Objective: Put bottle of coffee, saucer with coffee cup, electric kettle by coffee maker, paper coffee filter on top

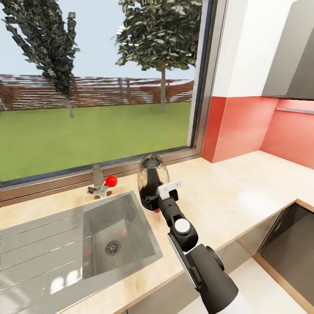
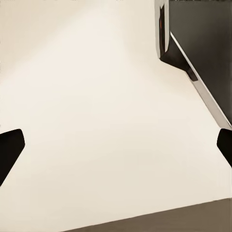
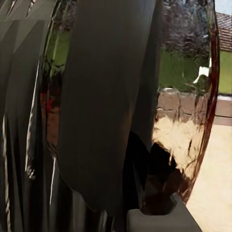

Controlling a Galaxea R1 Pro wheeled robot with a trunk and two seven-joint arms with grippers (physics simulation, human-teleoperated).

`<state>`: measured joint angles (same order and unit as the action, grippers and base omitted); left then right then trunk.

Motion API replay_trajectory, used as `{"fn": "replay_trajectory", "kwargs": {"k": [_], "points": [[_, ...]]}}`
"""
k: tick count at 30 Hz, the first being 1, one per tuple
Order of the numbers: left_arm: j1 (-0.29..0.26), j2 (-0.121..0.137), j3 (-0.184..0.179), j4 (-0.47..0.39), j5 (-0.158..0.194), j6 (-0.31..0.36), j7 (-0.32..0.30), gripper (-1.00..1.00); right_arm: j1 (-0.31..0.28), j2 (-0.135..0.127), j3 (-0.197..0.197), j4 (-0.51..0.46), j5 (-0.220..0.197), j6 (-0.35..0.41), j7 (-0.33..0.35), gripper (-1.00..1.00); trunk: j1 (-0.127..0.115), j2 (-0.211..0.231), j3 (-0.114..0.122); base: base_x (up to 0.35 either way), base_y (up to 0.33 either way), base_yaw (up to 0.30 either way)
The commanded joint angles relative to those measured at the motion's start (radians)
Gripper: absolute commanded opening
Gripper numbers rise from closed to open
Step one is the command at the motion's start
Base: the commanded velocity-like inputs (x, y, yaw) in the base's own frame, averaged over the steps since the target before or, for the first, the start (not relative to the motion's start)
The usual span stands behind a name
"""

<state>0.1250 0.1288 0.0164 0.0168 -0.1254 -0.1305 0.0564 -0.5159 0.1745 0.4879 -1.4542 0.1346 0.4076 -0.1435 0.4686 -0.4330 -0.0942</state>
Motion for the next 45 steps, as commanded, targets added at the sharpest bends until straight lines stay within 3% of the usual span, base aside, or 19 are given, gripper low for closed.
{"fn": "replay_trajectory", "kwargs": {"k": [1,18,20,25,28,31,32,34,38,45], "points": [[-0.001,0.000,0.003,0.002,-0.010,-0.006,0.005,1.00,-0.001,0.000,0.002,-0.002,0.013,0.008,-0.002,-1.00,0.001,-0.002,-0.002,0.000,0.000,0.130],[0.000,-0.001,0.005,-0.006,-0.010,-0.024,0.005,1.00,-0.001,0.000,0.001,-0.002,0.013,0.008,-0.002,-1.00,0.001,-0.002,0.003,-0.055,-0.111,0.262],[0.001,0.001,0.010,-0.015,-0.009,-0.056,0.004,1.00,-0.001,0.000,0.001,-0.003,0.013,0.008,-0.002,-1.00,0.001,-0.002,0.004,-0.178,-0.242,0.272],[0.005,0.009,0.009,-0.017,0.015,-0.222,0.004,1.00,-0.001,0.000,0.001,-0.003,0.013,0.008,-0.002,-1.00,0.001,-0.002,0.006,-0.214,-0.219,0.272],[0.006,0.005,0.008,-0.014,0.048,-0.283,0.004,1.00,-0.001,0.000,0.001,-0.003,0.013,0.008,-0.002,-1.00,0.001,-0.002,0.007,-0.248,-0.194,0.272],[0.008,0.002,0.008,-0.011,0.107,-0.316,0.003,1.00,-0.001,0.000,0.002,-0.003,0.013,0.008,-0.002,-1.00,0.001,-0.002,0.008,-0.188,-0.097,0.272],[0.009,0.001,0.008,-0.010,0.205,-0.357,-0.004,1.00,-0.001,0.000,0.003,-0.011,0.011,0.008,-0.002,-1.00,0.001,-0.002,0.009,-0.052,-0.012,0.182],[0.009,0.000,0.007,-0.011,0.257,-0.371,-0.006,1.00,0.000,0.000,0.003,-0.015,0.011,0.008,-0.002,-1.00,0.001,-0.002,0.009,-0.025,-0.006,0.088],[0.009,0.000,0.010,-0.016,0.283,-0.372,-0.006,1.00,0.000,0.000,0.003,-0.017,0.011,0.008,-0.002,-1.00,0.001,-0.002,0.009,-0.006,-0.001,0.022],[0.008,-0.001,0.010,-0.023,0.292,-0.370,0.002,1.00,0.001,0.000,0.004,-0.016,0.011,0.008,-0.002,-1.00,0.001,-0.002,0.009,0.000,-0.019,0.001]]}}
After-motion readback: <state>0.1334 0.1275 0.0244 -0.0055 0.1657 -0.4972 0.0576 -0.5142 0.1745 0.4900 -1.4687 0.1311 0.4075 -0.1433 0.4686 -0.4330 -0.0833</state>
